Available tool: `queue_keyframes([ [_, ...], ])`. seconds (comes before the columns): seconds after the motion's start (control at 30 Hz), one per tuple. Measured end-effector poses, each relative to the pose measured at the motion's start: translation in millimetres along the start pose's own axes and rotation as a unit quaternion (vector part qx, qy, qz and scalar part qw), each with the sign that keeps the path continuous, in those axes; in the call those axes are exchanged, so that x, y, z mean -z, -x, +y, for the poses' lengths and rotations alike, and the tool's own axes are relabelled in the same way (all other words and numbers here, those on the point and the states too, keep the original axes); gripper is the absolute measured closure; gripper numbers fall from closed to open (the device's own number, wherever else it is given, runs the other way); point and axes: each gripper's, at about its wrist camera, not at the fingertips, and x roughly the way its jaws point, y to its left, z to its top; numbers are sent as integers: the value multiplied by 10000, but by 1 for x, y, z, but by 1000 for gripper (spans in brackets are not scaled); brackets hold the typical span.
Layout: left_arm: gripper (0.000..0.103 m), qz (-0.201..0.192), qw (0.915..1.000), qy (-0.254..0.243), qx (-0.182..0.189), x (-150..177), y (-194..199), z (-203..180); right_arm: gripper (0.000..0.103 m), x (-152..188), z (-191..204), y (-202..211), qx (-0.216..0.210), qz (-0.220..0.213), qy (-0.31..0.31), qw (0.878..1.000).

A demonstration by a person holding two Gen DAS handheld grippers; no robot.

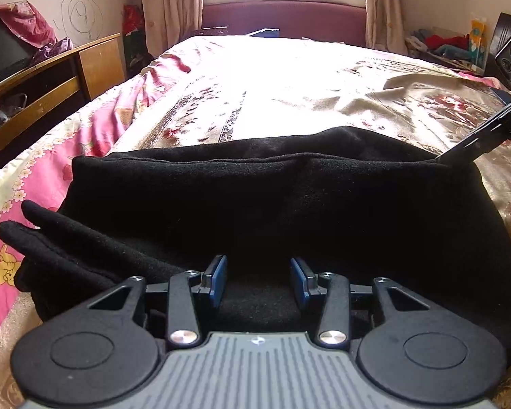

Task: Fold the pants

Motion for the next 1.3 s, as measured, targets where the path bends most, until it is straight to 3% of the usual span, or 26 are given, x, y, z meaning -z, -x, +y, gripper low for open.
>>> queue_keyframes([
  [0.1, 48, 25, 10000, -44, 35, -1, -1, 0, 94, -3, -4, 1, -48, 217, 94, 9997],
  [0.2, 48, 15, 10000, -65, 19, -1, -1, -1, 80, -5, -11, -7, -102, 407, 11, 9991],
  [0.27, 48, 2, 10000, -62, 20, 0, -1, -1, 78, -6, -19, -9, -368, 522, -240, 9977],
  [0.37, 48, -4, 10000, -78, 35, 0, -1, 0, 74, -3, -34, -5, -739, 482, -743, 9933],
  [0.43, 48, -8, 9999, -100, 37, 0, -1, -1, 57, 0, -43, 1, -1000, 401, -1020, 9889],
  [0.5, 47, -8, 9999, -117, 8, 0, -2, -2, 57, 2, -48, 7, -960, 255, -1168, 9882],
  [0.57, 45, -43, 9999, -156, 9, 1, -3, -3, 58, 2, -41, 3, -609, 345, -899, 9935],
  [0.67, 45, -45, 9999, -123, 53, 2, -3, 0, 77, 1, -26, -12, 184, 779, -391, 9960],
  [0.73, 44, -40, 9998, -203, 40, 3, -1, 0, 94, -1, -26, -9, 253, 892, -482, 9945],
  [0.77, 44, -50, 9997, -246, 31, 4, -1, -1, 96, -1, -26, -3, 334, 877, -459, 9945],
  [0.9, 38, -149, 9992, -325, -171, 4, -1, -7, 103, 2, -29, 17, 1103, 496, -537, 9912],
  [1.03, 33, -264, 9971, -536, -463, 7, 1, -15, 101, 14, -24, 28, 1419, -87, -813, 9865],
  [1.13, 33, -308, 9976, -447, -432, 7, 8, -10, 93, 36, -20, 64, 1461, -1025, -1580, 9712],
  [1.2, 33, -375, 9973, -454, -438, 6, 13, -9, 91, 56, -14, 76, 1415, -1148, -2009, 9625],
  [1.27, 33, -481, 9969, -488, -392, 5, 18, -11, 80, 77, -7, 73, 1220, -1048, -2412, 9570],
  [1.3, 33, -541, 9968, -465, -354, 5, 20, -11, 69, 85, -3, 67, 1084, -1005, -2529, 9561],
])
